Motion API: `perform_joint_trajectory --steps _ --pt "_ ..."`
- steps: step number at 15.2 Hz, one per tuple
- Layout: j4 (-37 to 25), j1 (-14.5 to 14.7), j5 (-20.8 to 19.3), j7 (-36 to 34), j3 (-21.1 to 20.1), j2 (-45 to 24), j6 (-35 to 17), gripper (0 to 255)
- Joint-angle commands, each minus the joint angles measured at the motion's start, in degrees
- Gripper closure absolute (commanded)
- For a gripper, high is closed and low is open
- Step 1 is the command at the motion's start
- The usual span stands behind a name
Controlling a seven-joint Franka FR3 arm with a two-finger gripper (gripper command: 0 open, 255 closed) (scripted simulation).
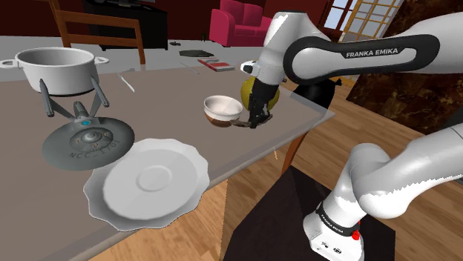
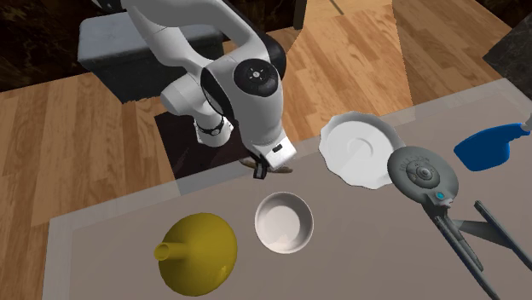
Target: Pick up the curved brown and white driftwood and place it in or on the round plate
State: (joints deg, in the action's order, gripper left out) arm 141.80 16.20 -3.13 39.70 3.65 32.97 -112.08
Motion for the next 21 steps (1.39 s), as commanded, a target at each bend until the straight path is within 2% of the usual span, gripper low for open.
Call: perform_joint_trajectory --steps 1,4,7,14,21 --pt "-1.3 0.0 0.0 0.1 0.0 0.2 1.6 255" --pt "-3.3 0.0 0.1 0.1 -0.1 0.4 3.8 255" --pt "-5.6 1.7 1.6 -3.7 -3.1 -2.8 3.0 255" --pt "-13.2 4.8 3.7 -12.3 -9.6 -11.8 1.6 255" --pt "-23.9 7.3 3.2 -20.9 -15.4 -22.7 1.6 255"
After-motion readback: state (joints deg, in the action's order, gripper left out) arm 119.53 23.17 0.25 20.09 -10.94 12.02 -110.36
